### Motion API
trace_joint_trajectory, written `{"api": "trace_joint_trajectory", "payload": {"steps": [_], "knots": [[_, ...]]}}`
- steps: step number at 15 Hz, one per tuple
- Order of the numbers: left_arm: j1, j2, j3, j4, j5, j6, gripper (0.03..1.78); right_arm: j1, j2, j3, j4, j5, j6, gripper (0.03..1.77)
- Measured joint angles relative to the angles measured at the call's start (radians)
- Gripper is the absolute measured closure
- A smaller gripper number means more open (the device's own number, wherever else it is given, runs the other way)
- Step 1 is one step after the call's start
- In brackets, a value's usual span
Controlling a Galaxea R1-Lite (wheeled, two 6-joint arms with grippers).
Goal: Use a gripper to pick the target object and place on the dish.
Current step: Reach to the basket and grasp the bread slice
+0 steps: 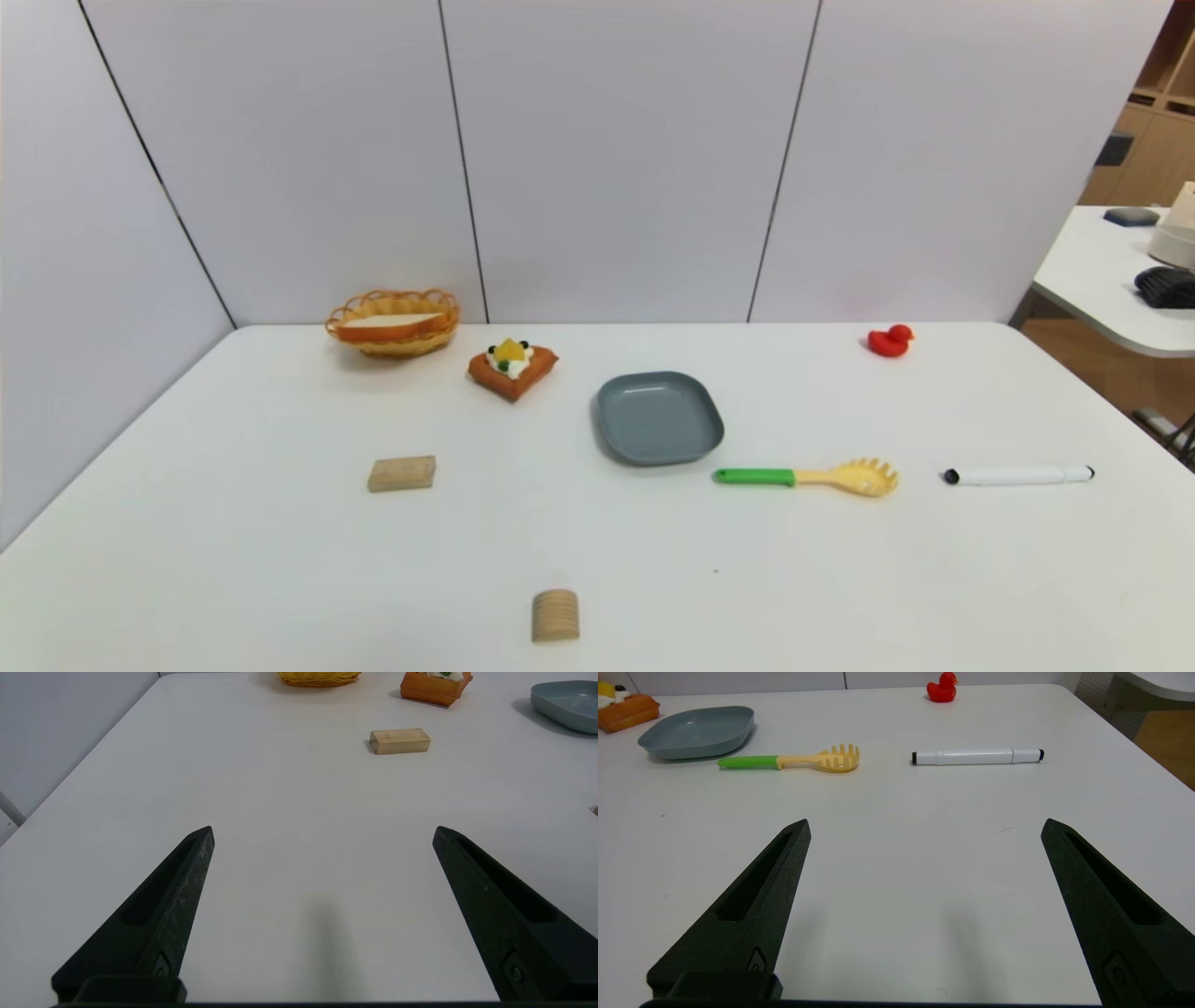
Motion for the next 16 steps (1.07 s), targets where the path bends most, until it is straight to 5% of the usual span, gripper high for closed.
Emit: {"api": "trace_joint_trajectory", "payload": {"steps": [8, 16], "knots": [[0.0, 0.003, -0.031, 0.054, 0.031, -0.062, 0.12, 0.0, 0.0, 0.0, 0.0, 0.001, 0.0, 0.09], [-0.024, 0.449, -0.513, 0.333, 0.032, 0.108, 0.12, 0.0, 0.0, 0.0, 0.0, 0.0, 0.0, 0.09]]}}
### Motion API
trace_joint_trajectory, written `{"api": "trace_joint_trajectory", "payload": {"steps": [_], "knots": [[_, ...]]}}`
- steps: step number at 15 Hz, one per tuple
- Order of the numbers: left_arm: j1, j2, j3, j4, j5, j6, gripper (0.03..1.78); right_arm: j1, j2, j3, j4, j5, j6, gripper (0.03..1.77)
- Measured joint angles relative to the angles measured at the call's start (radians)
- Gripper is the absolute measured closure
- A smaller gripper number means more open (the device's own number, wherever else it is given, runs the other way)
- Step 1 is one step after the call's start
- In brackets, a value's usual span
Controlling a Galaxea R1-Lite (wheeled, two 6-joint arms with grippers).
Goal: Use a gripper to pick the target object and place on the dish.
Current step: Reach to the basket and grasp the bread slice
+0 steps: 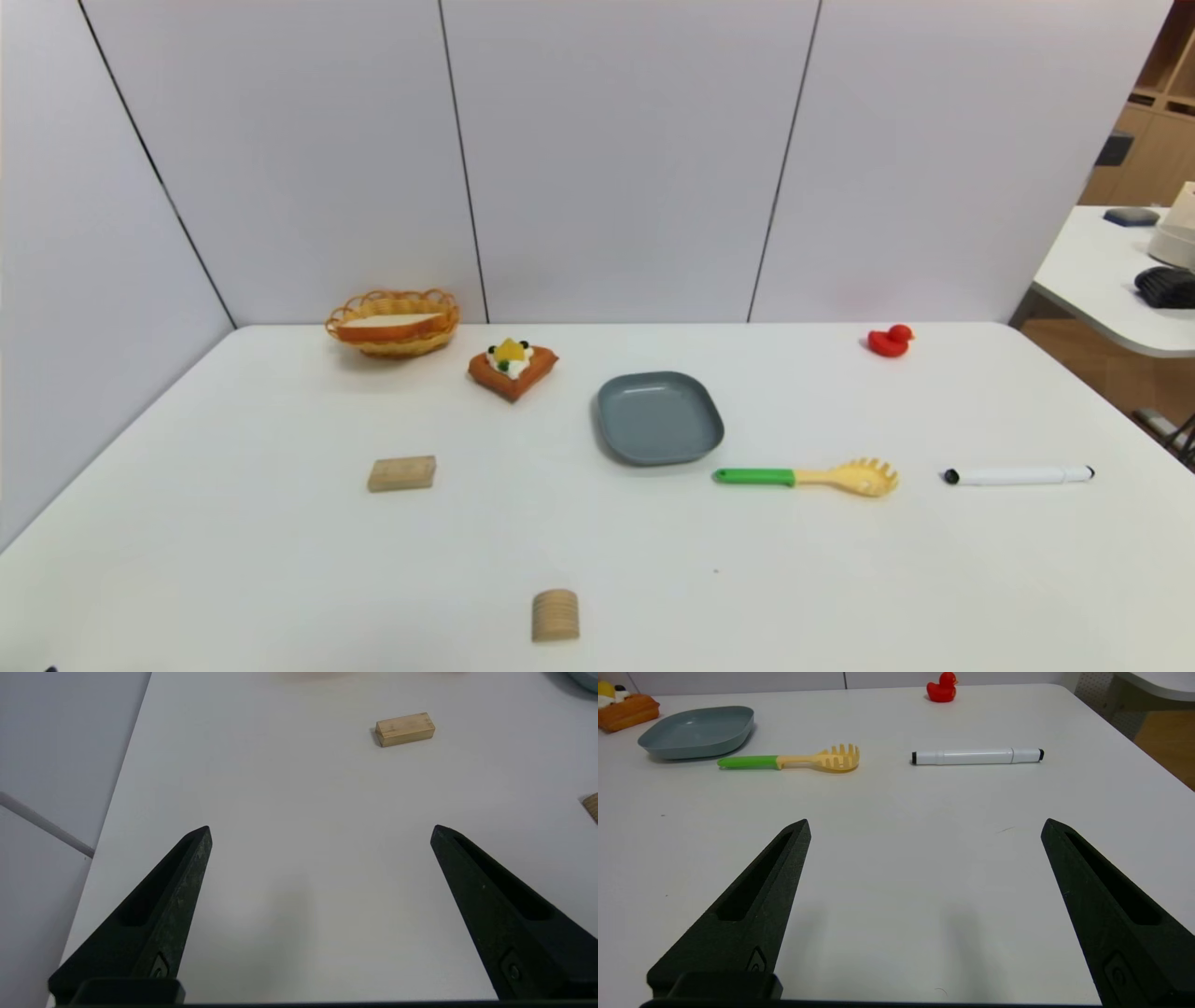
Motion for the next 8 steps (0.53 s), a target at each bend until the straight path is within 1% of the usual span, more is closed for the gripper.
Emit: {"api": "trace_joint_trajectory", "payload": {"steps": [3, 5, 8], "knots": [[-0.008, 0.26, -0.145, 0.006, 0.0, 0.085, 0.12, 0.0, 0.0, 0.0, 0.001, 0.0, 0.0, 0.09], [-0.01, 0.451, -0.263, 0.007, 0.0, 0.16, 0.12, 0.0, 0.0, 0.0, 0.0, 0.0, 0.0, 0.09], [-0.014, 0.739, -0.478, 0.003, -0.007, 0.29, 0.12, 0.0, 0.0, 0.0, 0.001, 0.001, 0.0, 0.09]]}}
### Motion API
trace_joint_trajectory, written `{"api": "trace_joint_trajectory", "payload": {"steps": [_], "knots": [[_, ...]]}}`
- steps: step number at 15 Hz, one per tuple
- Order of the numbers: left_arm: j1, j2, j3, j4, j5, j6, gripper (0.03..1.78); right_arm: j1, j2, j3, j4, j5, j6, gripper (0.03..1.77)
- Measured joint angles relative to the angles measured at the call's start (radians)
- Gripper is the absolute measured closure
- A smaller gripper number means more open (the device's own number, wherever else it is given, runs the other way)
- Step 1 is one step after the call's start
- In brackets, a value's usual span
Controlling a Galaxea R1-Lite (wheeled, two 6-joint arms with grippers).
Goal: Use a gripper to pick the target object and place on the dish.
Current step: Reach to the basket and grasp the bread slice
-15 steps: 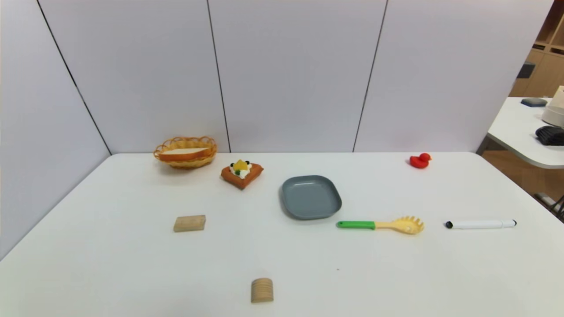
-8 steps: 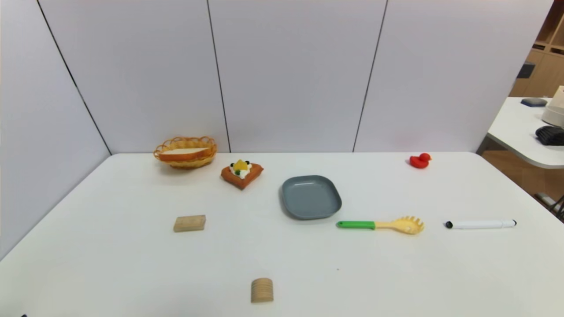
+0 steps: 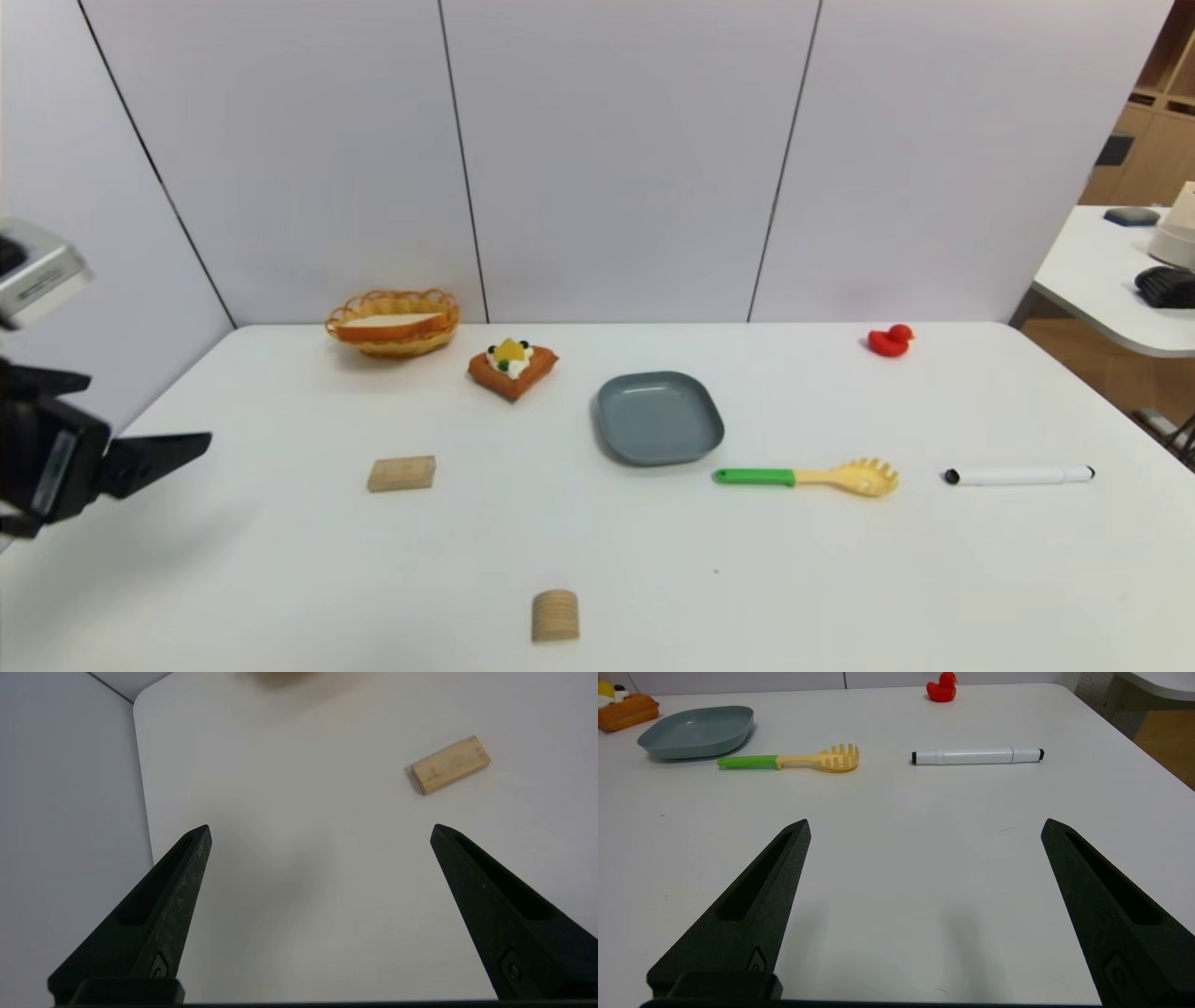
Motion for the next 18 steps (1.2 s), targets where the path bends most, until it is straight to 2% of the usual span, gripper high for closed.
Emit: {"api": "trace_joint_trajectory", "payload": {"steps": [3, 8, 10, 14, 18], "knots": [[-0.01, 0.256, -0.156, -0.051, -0.047, 0.153, 0.12, 0.0, 0.0, 0.0, 0.0, 0.0, -0.001, 0.09], [-0.016, 0.539, -0.225, -0.319, -0.17, 0.393, 0.12, 0.0, 0.0, 0.0, 0.0, 0.0, 0.0, 0.09], [-0.014, 0.619, -0.226, -0.414, -0.228, 0.431, 0.12, 0.0, 0.0, 0.0, 0.0, 0.0, 0.0, 0.09], [-0.009, 0.728, -0.218, -0.575, -0.25, 0.448, 0.12, 0.0, 0.0, 0.0, 0.0, 0.0, -0.001, 0.09], [0.01, 0.781, -0.219, -0.609, -0.27, 0.493, 0.12, 0.0, 0.0, 0.0, 0.0, 0.0, 0.0, 0.09]]}}
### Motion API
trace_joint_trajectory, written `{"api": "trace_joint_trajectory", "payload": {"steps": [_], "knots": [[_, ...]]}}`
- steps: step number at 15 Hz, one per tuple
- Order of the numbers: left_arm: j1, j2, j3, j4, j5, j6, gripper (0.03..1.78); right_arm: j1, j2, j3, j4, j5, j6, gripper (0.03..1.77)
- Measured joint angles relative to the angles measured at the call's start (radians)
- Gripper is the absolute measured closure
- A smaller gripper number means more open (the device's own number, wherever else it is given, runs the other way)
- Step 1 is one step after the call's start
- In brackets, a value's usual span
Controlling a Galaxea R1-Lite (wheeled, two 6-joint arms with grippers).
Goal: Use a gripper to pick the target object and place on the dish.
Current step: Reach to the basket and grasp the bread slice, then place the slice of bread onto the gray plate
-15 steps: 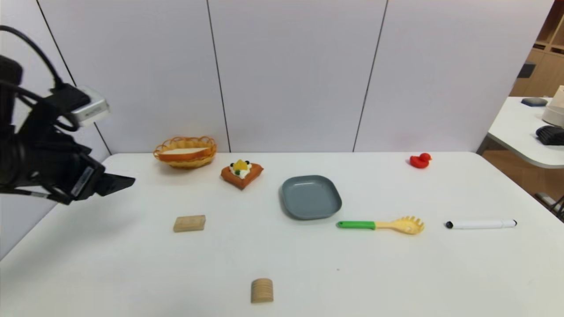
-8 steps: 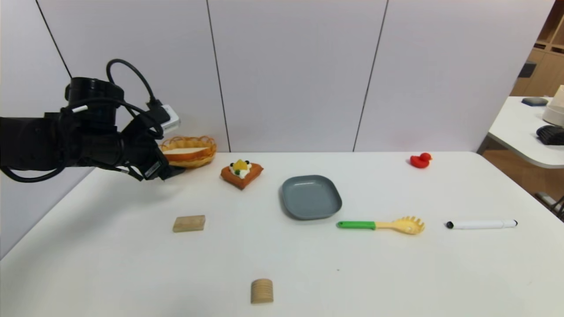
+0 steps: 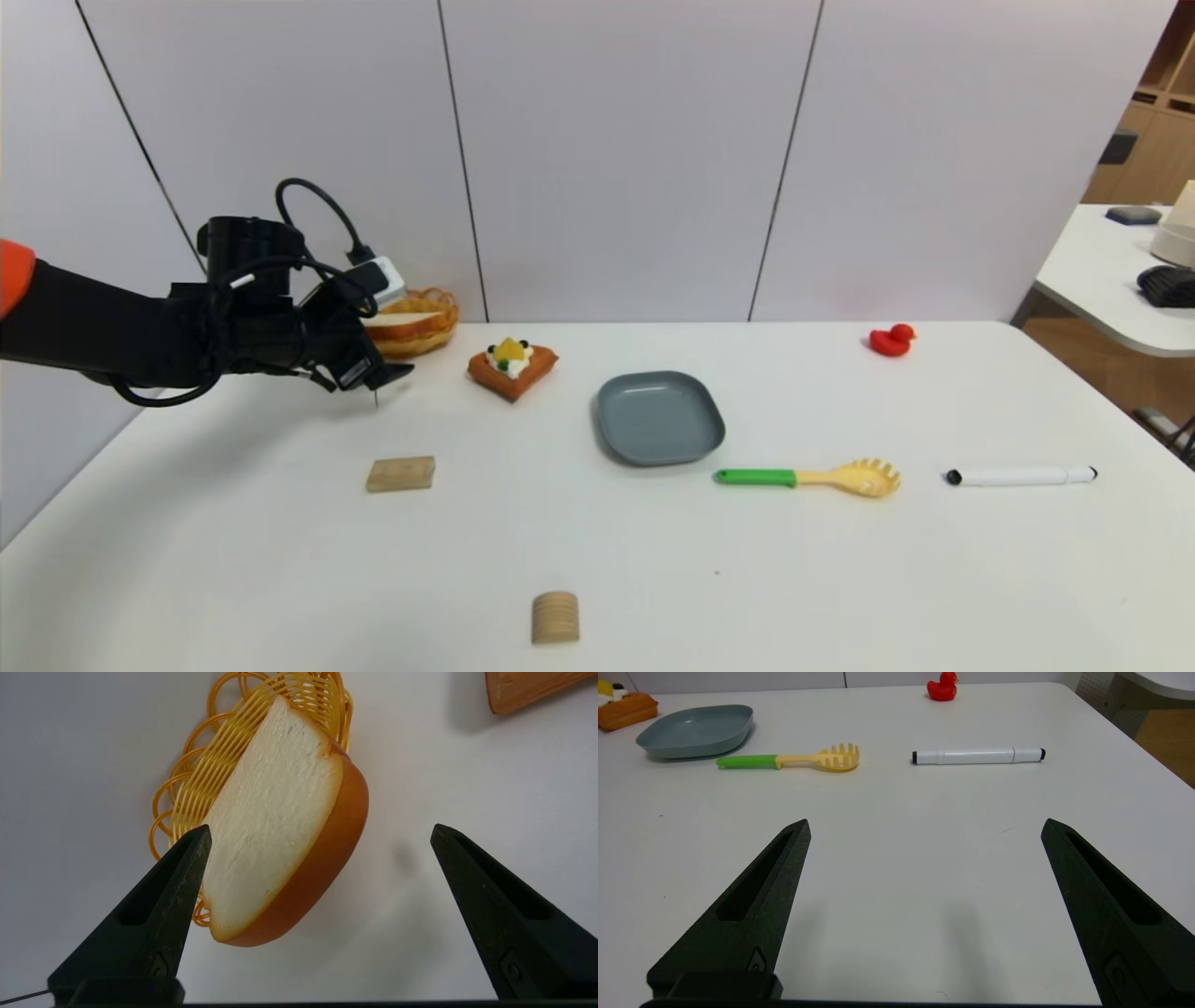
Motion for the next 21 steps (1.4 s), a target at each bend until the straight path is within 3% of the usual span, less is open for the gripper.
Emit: {"api": "trace_joint_trajectory", "payload": {"steps": [6, 11, 13, 14, 15, 21], "knots": [[0.008, 0.013, -0.016, -0.003, 0.0, 0.013, 0.12, 0.0, 0.0, 0.0, 0.0, 0.0, 0.0, 0.09], [0.011, 0.009, -0.019, 0.003, 0.0, 0.013, 0.83, 0.0, 0.0, 0.0, 0.0, 0.0, 0.0, 0.09], [0.01, 0.007, -0.019, 0.002, -0.002, 0.012, 1.02, 0.0, 0.0, 0.0, 0.0, 0.0, 0.0, 0.09], [0.011, 0.006, -0.019, 0.003, -0.002, 0.012, 1.25, 0.0, 0.0, 0.0, 0.0, 0.0, 0.0, 0.09], [0.011, 0.005, -0.019, 0.003, -0.002, 0.011, 1.64, 0.0, 0.0, 0.0, 0.0, 0.0, 0.0, 0.09], [0.01, -0.004, -0.017, 0.009, -0.002, 0.009, 1.64, 0.0, 0.0, 0.0, 0.0, 0.0, 0.0, 0.09]]}}
